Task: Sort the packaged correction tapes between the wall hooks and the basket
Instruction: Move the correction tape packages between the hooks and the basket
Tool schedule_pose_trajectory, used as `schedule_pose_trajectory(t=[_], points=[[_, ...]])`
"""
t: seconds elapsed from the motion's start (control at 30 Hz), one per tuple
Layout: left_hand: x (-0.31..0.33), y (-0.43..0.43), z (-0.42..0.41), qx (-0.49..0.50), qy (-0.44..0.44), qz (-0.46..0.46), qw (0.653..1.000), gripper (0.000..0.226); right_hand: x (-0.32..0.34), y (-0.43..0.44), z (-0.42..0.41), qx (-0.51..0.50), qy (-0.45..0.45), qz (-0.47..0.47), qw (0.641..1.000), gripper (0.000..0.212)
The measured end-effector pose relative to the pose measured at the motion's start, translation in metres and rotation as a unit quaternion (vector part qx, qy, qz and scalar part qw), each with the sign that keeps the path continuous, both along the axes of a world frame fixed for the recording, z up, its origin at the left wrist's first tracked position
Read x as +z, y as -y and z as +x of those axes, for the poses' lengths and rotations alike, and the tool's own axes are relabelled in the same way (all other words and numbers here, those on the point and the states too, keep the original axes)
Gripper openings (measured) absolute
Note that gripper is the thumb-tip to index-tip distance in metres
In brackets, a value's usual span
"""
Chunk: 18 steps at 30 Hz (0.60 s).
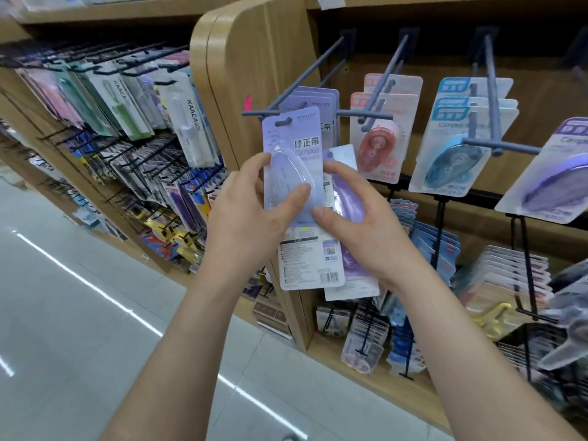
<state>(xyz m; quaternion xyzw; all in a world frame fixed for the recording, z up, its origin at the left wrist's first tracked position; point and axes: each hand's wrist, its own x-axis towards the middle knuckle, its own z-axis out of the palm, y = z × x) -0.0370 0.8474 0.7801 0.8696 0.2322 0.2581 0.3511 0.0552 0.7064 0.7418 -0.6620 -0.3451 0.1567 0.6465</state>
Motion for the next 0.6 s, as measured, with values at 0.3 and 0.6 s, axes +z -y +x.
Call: schedule_pose_trajectory(t=[0.3,0.6], points=[[0.0,0.0,0.037,0.045,0.017,-0.021,0.999,0.068,-0.013,0.022,-0.002,-0.082,0.02,-0.024,0.996,0.057],[-0.014,-0.005,0.056,0.038,-0.011,0.027,0.999,0.073,-0.022,0.043,-0.01,-0.16,-0.037,0.032,0.986,0.05]])
